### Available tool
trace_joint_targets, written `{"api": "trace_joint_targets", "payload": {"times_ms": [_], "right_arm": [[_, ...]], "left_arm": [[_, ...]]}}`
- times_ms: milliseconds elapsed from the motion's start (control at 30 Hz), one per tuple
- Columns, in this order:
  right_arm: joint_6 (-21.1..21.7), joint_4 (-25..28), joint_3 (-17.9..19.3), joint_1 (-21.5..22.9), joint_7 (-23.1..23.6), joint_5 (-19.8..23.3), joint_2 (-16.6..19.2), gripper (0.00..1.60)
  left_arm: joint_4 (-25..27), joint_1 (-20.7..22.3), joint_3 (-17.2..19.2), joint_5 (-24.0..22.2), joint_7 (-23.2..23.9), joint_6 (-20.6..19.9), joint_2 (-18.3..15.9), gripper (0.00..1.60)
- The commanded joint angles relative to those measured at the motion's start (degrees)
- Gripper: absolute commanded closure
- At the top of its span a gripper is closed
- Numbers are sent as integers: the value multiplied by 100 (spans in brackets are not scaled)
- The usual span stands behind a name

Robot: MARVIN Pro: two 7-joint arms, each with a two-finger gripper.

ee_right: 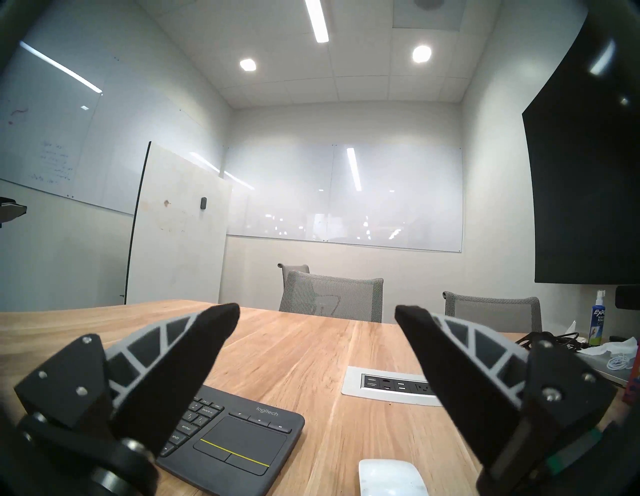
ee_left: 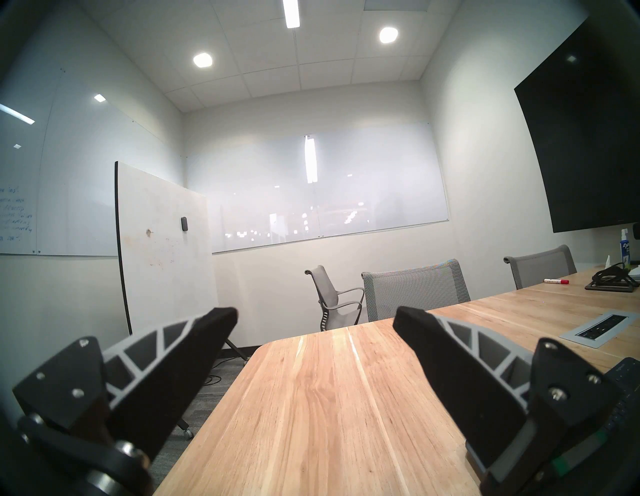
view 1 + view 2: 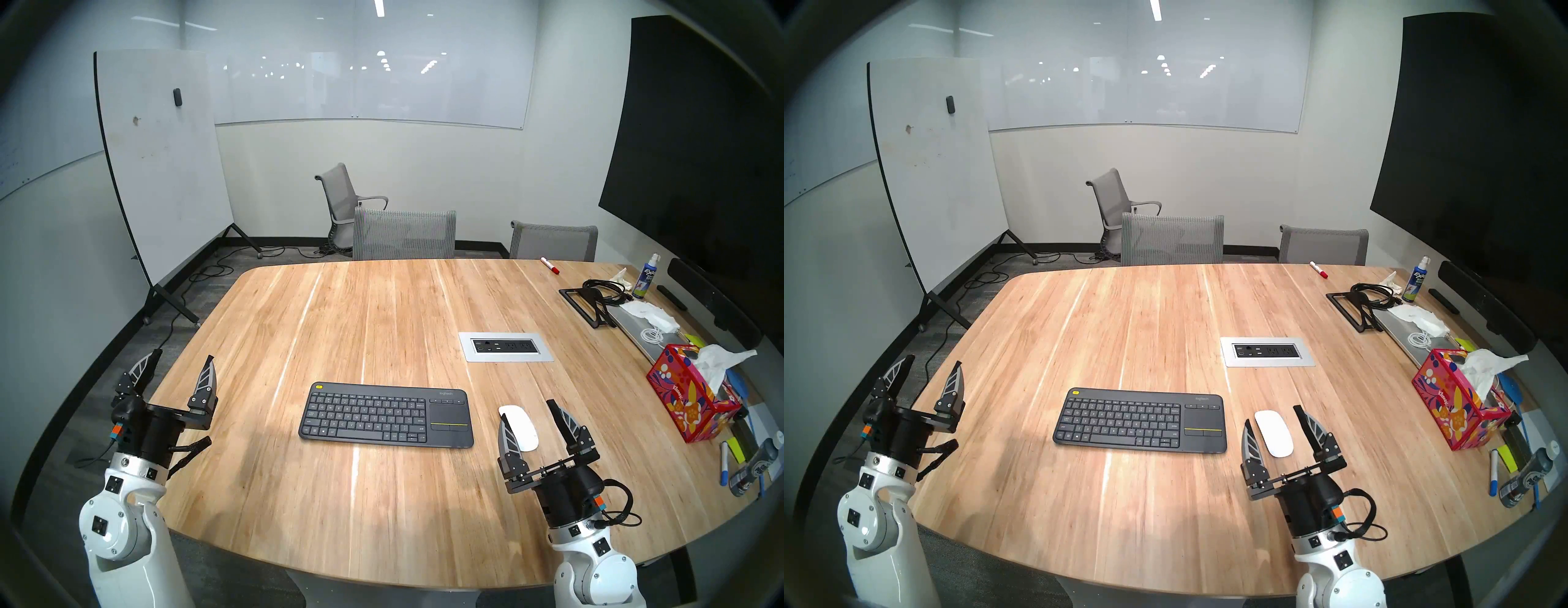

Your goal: Put the mouse beside the keyboard

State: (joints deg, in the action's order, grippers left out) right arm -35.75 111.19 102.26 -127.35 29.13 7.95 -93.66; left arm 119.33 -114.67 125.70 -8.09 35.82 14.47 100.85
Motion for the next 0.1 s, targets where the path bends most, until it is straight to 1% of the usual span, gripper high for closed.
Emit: {"api": "trace_joint_targets", "payload": {"times_ms": [0,67], "right_arm": [[-57,100,27,29,-14,58,-10,0],[-57,100,30,30,-8,59,-15,0]], "left_arm": [[117,-16,-15,-13,-14,13,-12,0],[117,-16,-15,-12,-14,13,-11,0]]}}
